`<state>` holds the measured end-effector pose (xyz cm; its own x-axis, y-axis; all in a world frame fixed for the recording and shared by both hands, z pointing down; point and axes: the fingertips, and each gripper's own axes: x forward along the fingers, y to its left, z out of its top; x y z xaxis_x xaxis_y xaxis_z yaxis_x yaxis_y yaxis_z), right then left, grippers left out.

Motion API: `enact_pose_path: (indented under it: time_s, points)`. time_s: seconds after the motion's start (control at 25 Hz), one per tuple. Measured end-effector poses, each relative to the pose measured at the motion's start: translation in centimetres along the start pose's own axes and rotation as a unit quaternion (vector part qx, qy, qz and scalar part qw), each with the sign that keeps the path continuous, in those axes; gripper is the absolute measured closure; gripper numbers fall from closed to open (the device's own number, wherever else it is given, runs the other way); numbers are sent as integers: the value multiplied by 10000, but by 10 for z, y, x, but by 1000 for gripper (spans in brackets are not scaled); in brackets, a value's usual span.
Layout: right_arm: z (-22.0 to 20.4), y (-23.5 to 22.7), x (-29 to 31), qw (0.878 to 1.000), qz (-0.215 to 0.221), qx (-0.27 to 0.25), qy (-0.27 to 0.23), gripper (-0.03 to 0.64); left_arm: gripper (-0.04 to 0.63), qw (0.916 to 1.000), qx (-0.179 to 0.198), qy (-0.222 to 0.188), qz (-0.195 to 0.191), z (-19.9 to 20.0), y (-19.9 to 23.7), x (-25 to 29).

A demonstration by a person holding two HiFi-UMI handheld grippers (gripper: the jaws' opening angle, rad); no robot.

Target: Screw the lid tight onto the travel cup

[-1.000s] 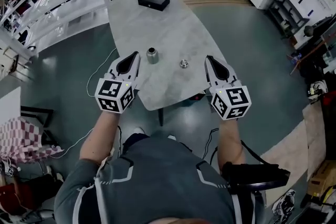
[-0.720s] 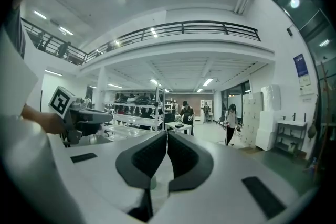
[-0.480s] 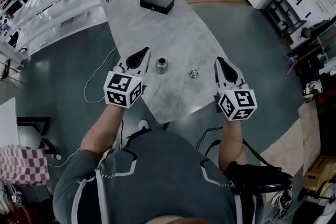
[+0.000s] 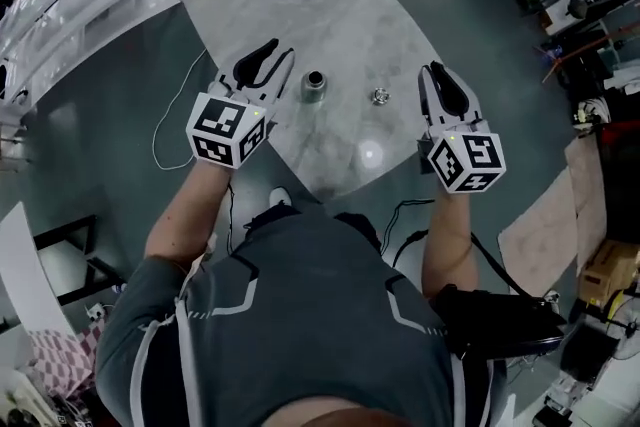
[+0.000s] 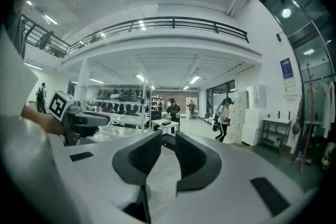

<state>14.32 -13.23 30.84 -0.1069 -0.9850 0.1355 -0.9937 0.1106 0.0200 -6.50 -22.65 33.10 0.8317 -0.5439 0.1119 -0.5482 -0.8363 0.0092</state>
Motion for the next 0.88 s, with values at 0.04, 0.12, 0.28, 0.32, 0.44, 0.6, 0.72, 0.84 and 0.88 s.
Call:
enact_pose_path:
  time_s: [0.04,0.12,0.28,0.32,0.44,0.6,0.72,0.84,0.88]
  points:
    - [-5,-3,2,10000,-23,16,54,506,473,10000,0,32,-38,-4,1,4]
    - [-17,-11,5,9998,1,78,188,449,451,9999,-24,86,-68,-11,0,12]
    - [-43,-33,8,9991,68,173,386,431,409,9997,-64,195,-96,-25,-10,28]
    - [-50,-38,11,9988,105,188,436,423,401,9997,-70,220,-57,-29,-10,31]
    - [-75,-51,21,9974,261,203,647,393,376,9992,-68,381,46,-49,-12,42]
    - [-108,-66,28,9952,449,294,814,370,321,9980,-130,618,74,-82,-21,55]
    - [-134,-73,36,9929,604,296,982,328,291,9968,-259,739,161,-108,-23,60]
    - [-162,-80,44,9900,711,318,1177,308,262,9956,-303,873,126,-134,-28,69]
    - [-171,-82,46,9891,729,334,1236,305,253,9952,-289,925,117,-143,-30,72]
